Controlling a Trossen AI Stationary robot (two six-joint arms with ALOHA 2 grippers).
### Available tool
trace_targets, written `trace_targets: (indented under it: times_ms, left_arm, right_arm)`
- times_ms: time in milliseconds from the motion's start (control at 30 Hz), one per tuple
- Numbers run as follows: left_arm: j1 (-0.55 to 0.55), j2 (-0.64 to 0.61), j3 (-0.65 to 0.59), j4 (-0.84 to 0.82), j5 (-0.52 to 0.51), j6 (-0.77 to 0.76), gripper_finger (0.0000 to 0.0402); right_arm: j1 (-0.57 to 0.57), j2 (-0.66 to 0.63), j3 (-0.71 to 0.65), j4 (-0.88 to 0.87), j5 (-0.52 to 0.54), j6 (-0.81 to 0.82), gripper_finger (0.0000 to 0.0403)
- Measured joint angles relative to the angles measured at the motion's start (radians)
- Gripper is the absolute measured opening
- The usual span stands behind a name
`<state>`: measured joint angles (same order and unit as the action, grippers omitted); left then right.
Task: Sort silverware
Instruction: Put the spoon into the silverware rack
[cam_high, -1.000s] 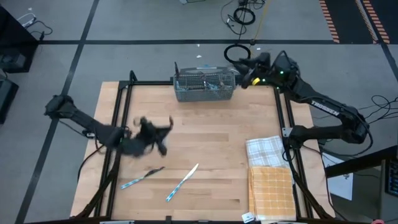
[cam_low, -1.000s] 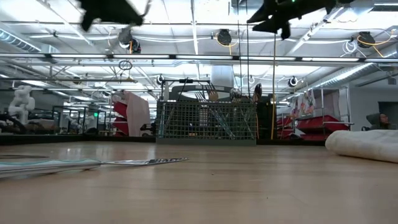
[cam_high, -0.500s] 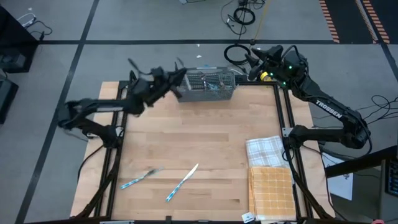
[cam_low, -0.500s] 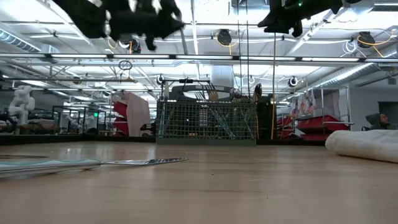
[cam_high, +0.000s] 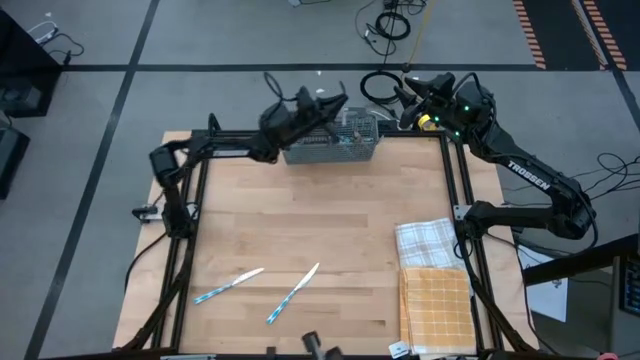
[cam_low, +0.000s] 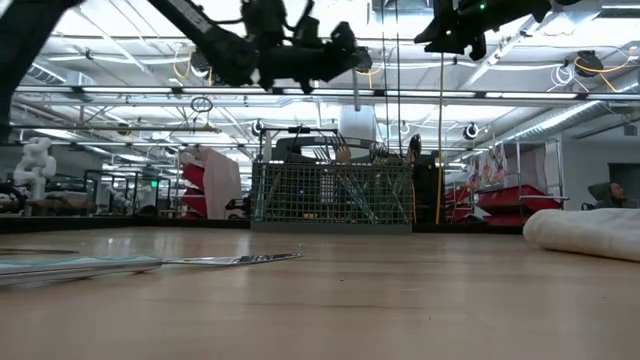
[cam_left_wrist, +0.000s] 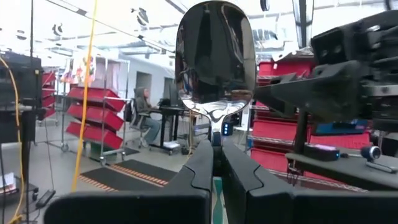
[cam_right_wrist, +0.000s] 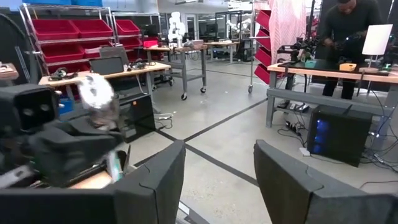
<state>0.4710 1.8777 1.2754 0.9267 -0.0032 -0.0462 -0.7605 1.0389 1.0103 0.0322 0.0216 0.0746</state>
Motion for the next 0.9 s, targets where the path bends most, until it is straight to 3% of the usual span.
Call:
trace_targets:
  times_ms: [267,533,700,900]
  left_arm:
    - [-0.017,0.205,0.202,0.003,-0.056,-0.069,0.0013]
    - [-0.067,0.350,0.366,-0.005,-0.141,0.080,0.0013]
    - [-0.090,0.405,0.415,-0.109,-0.288,0.066,0.0013]
    - [-0.092,0.412,0.418,-0.157,-0.343,0.052,0.0013]
  right_arm:
    - [0.000,-0.022,0.000,0.001,0.005,0.003,0.0180]
    - [0.000,-0.075,0.000,0.000,0.005,-0.009,0.0180]
    - [0.000,-0.113,0.000,-0.006,0.000,-0.040,0.0180]
    - [0.000,-0.148,0.000,-0.025,0.000,-0.074,0.0180]
